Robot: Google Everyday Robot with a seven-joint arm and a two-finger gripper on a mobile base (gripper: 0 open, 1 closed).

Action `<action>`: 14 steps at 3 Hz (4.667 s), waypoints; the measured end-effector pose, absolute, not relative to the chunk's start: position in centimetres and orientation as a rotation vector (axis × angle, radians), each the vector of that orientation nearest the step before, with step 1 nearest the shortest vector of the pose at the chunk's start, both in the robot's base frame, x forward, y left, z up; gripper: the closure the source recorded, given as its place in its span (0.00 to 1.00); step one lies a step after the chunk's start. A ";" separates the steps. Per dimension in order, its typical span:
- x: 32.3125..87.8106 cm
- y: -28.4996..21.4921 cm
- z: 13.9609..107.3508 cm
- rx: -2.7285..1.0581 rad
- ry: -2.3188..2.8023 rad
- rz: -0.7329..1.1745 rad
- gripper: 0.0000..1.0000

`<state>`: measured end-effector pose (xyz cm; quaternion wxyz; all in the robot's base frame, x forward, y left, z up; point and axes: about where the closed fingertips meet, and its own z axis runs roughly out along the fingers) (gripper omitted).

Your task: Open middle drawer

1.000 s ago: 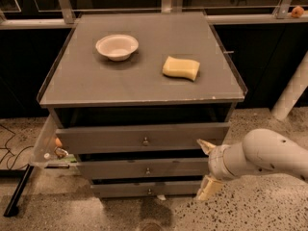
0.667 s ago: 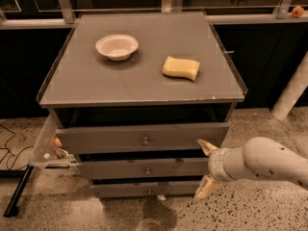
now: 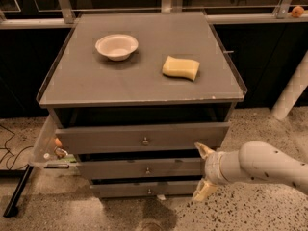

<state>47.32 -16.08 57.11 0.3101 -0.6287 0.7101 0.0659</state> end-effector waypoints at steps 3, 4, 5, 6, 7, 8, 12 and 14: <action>49.0 -14.7 47.0 -1.734 1.735 0.175 0.00; 51.4 -14.2 46.5 -1.733 1.627 0.174 0.00; 53.9 -13.9 46.7 -1.733 1.550 0.157 0.00; 53.9 -13.4 45.5 -1.748 1.557 0.164 0.00; 53.6 -13.2 42.8 -1.742 1.571 0.206 0.00; 54.1 -13.2 41.2 -1.735 1.564 0.222 0.00; 59.2 -16.1 39.1 -1.689 1.550 0.151 0.00; 59.1 -16.2 38.5 -1.693 1.570 0.174 0.16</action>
Offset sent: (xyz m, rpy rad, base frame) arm 0.0100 0.0144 -0.1277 -0.0060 -0.0378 0.0967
